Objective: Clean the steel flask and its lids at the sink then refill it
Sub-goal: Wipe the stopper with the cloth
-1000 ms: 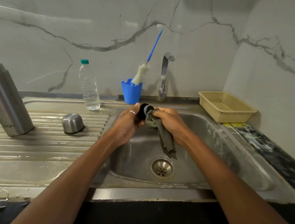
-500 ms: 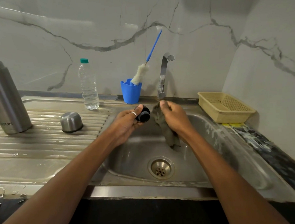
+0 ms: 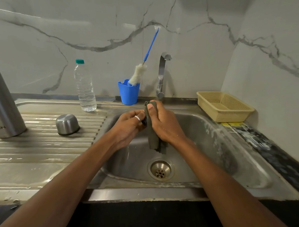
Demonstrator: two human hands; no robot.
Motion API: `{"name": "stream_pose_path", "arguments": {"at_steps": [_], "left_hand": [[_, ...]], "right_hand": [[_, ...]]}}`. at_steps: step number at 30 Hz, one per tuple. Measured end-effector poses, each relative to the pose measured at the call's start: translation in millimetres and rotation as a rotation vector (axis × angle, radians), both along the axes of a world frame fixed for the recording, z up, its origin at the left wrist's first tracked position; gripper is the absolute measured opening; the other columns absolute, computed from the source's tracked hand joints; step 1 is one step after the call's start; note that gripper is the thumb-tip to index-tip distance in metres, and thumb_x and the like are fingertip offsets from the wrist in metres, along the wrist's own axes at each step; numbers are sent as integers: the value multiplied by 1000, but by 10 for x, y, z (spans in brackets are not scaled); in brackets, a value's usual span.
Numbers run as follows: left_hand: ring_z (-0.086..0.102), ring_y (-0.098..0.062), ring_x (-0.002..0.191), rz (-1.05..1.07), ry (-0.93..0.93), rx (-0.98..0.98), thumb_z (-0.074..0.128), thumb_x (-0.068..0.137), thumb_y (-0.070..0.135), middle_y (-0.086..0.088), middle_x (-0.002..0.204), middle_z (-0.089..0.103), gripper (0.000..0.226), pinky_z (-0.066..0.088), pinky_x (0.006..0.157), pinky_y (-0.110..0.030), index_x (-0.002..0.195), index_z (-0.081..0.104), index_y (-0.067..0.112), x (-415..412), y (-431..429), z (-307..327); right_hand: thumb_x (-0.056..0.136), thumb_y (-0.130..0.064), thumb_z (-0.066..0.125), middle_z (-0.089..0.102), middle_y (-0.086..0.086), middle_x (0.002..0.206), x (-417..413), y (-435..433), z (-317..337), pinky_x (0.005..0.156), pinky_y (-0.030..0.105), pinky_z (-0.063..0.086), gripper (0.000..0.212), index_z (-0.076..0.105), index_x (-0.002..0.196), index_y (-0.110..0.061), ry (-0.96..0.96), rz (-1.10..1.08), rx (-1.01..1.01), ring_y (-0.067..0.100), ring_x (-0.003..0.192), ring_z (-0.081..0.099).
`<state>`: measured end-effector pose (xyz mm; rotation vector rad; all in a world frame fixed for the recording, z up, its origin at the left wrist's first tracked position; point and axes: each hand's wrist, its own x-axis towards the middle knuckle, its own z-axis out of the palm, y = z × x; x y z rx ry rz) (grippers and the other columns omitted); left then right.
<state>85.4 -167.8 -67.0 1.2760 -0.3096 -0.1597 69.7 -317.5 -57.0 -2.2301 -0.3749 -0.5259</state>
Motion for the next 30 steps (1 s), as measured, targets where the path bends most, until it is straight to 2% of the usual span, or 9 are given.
{"name": "stream_pose_path", "arguments": {"at_steps": [4,8,10,12,14,17,24,27,30], "left_hand": [[68,-17,104,-113,14,0,55,103,10,-11,114,71,29,56,87,-25,128,64,-1,17,-4,-16],[69,-15,94,-113,144,-1,59,101,16,-10,104,70,22,60,79,-23,115,67,1,15,-39,-28],[68,-16,97,-111,61,43,59,101,15,-12,105,69,21,59,81,-23,113,69,1,18,-23,-42],[68,-20,110,-134,-184,218,59,102,15,-10,116,72,24,57,92,-28,122,69,5,27,40,-52],[66,-19,119,-123,-420,458,62,102,17,-3,124,72,31,53,102,-34,132,67,14,30,91,-68],[66,-15,120,-82,-513,595,70,96,20,5,126,72,41,50,108,-45,136,64,22,37,76,-93],[68,-25,116,-141,-157,292,56,103,35,-14,121,72,36,58,92,-37,126,66,10,-21,20,0],[71,-23,110,-170,-181,306,57,102,31,-8,111,75,29,58,88,-30,117,70,10,-21,65,-17],[71,-18,110,-98,-426,472,62,102,22,-1,113,76,24,57,89,-28,123,71,14,18,113,-8]], "right_hand": [[108,-50,33,64,-6,79,66,-21,-43,67,31,43,38,56,98,-22,-34,-131,98,8,75,61],[108,-47,34,61,-8,73,62,-89,-49,61,32,47,28,50,98,-26,-172,-123,1,9,67,60],[108,-45,35,60,-8,72,67,-87,-24,60,30,47,29,51,94,-25,-187,-101,26,8,66,59],[107,-42,37,60,-6,72,111,-66,-4,64,30,45,35,53,82,-22,-56,-125,113,11,68,57],[104,-40,39,63,0,75,144,-88,21,70,35,47,38,57,77,-20,292,-148,276,17,71,58],[101,-37,39,62,4,74,95,-187,25,66,34,47,34,61,82,-20,629,-62,449,18,67,57],[106,-36,43,57,-7,67,101,-78,24,60,32,43,33,54,79,-20,-206,-126,153,12,63,54],[107,-35,43,56,-7,66,95,-98,6,59,30,42,33,51,78,-22,-208,-61,129,8,61,52],[104,-37,41,57,-3,69,107,-100,32,66,31,43,37,53,73,-21,207,-100,280,12,65,52]]}}
